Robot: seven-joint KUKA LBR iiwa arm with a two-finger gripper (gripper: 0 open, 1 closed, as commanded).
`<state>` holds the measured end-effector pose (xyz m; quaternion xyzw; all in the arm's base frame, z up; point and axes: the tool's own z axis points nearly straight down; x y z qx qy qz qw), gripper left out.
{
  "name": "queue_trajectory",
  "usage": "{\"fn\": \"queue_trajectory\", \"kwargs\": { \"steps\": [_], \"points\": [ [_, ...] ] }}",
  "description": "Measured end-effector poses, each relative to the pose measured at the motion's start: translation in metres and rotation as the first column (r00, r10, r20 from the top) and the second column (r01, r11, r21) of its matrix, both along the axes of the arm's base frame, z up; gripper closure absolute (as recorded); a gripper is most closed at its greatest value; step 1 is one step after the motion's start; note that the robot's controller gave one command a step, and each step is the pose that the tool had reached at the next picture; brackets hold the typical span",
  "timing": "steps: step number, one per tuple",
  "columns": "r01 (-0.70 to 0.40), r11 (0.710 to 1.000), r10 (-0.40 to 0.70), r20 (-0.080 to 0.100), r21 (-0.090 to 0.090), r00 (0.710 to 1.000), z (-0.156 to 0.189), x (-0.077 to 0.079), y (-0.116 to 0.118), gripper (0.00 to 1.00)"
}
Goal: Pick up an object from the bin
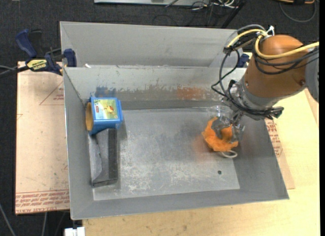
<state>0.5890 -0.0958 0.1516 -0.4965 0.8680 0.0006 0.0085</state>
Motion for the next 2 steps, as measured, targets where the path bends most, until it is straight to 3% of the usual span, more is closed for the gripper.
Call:
{"fn": "queue_trajectory", "kwargs": {
  "steps": [1,2],
  "points": [
    [0.000,1.000,0.000,0.000,0.000,1.000,0.000,0.000,0.000,1.00],
    [-0.003,1.000,0.003,-0.007,0.003,1.000,0.035,0.004,-0.002,1.00]
  ]
}}
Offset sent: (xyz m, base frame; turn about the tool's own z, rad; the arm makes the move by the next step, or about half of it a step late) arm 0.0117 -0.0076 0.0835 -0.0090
